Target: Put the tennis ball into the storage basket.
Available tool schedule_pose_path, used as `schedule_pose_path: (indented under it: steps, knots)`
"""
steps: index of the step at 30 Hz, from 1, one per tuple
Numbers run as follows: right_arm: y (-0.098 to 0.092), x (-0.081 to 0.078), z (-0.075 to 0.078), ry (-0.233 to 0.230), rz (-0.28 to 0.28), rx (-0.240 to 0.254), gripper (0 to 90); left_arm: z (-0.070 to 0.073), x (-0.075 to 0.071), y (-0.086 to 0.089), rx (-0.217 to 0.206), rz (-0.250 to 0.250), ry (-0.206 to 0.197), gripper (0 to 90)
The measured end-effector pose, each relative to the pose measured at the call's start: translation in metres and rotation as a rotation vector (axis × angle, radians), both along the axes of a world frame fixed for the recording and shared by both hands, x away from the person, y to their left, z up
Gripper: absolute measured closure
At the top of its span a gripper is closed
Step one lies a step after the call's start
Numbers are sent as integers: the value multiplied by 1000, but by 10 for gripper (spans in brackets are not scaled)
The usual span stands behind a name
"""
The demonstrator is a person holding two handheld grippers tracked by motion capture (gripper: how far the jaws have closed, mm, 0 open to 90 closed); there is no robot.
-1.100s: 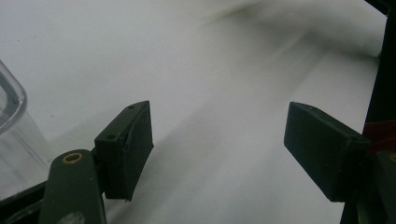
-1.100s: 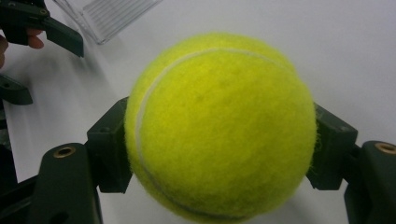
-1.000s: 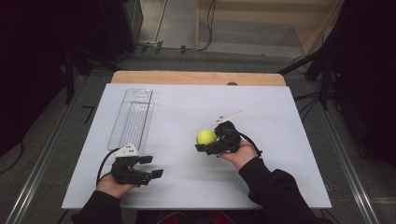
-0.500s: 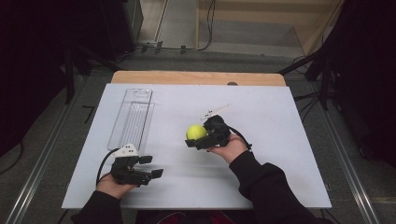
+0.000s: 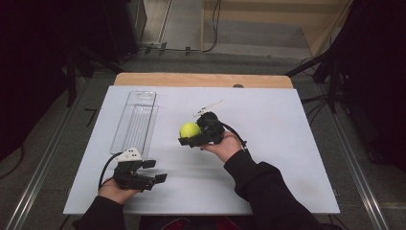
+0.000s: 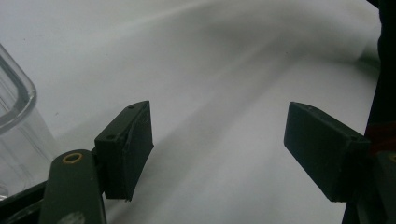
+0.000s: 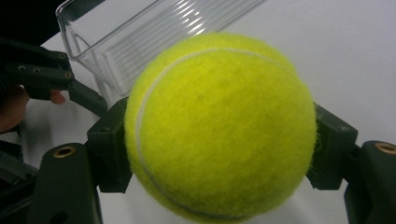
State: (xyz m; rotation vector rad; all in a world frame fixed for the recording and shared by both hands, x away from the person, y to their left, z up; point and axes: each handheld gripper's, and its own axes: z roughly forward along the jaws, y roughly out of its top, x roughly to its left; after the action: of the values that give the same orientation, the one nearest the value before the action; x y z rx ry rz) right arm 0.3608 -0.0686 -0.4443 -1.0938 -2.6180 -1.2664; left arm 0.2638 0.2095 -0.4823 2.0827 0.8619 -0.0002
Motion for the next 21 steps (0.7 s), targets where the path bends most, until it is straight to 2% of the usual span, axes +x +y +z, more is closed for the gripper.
schedule_pose_path:
  steps: [8,12,21]
  knots:
    - [14,9,5,-9,4,-7,234,0,0,1,-3,0,2,244]
    - [20,12,6,-7,7,-5,234,-1,0,1,13,2,9,245]
    - [36,19,12,-18,23,-4,234,0,1,1,3,2,9,246]
